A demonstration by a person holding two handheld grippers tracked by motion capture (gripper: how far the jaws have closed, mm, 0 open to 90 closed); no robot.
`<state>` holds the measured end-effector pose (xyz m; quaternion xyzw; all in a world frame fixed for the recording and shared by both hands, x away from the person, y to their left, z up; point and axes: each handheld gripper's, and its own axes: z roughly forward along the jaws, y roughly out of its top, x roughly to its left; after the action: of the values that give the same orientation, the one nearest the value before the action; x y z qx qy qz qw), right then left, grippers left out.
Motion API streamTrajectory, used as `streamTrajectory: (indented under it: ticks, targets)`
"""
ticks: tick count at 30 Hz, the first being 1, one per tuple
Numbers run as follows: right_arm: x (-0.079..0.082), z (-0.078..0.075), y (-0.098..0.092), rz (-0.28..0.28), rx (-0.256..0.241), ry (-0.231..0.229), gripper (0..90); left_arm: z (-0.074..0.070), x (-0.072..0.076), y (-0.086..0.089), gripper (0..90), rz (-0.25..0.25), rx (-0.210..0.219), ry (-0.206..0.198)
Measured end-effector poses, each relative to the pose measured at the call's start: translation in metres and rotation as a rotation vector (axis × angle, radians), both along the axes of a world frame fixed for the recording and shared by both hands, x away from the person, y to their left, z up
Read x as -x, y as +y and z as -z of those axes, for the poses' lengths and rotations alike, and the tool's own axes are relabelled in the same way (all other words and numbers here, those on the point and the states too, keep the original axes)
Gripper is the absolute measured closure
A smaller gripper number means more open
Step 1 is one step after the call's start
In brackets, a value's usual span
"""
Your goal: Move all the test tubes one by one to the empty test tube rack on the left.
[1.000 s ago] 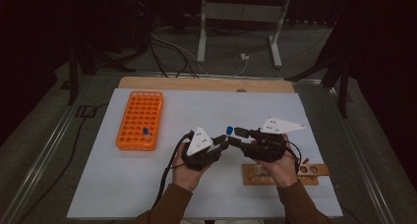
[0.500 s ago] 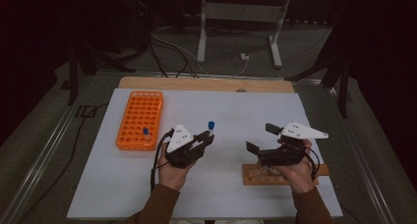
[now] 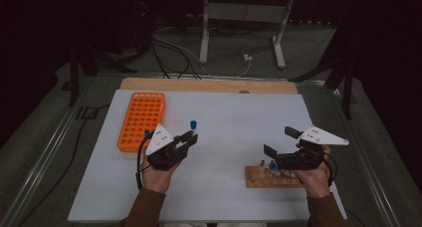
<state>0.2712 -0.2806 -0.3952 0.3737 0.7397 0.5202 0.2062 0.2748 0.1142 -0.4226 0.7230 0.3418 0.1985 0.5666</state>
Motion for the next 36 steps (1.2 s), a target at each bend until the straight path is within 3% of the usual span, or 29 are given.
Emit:
streamTrajectory:
  ticks: [14, 20, 25, 36]
  targets:
    - [0.002, -0.001, -0.016, 0.030, -0.033, -0.007, 0.2, -0.001, -0.001, 0.044, 78.1, -0.073, 0.031, -0.022]
    - [0.002, -0.004, -0.020, 0.027, -0.060, -0.010, 0.2, 0.007, 0.001, 0.064, 78.1, -0.121, 0.021, -0.033]
    - [0.002, -0.004, -0.023, 0.034, -0.067, -0.013, 0.1, 0.014, 0.000, 0.078, 78.1, -0.177, 0.023, -0.027]
    - [0.002, -0.002, -0.024, 0.034, -0.060, -0.007, 0.1, 0.020, 0.001, 0.099, 78.1, -0.305, -0.018, -0.049]
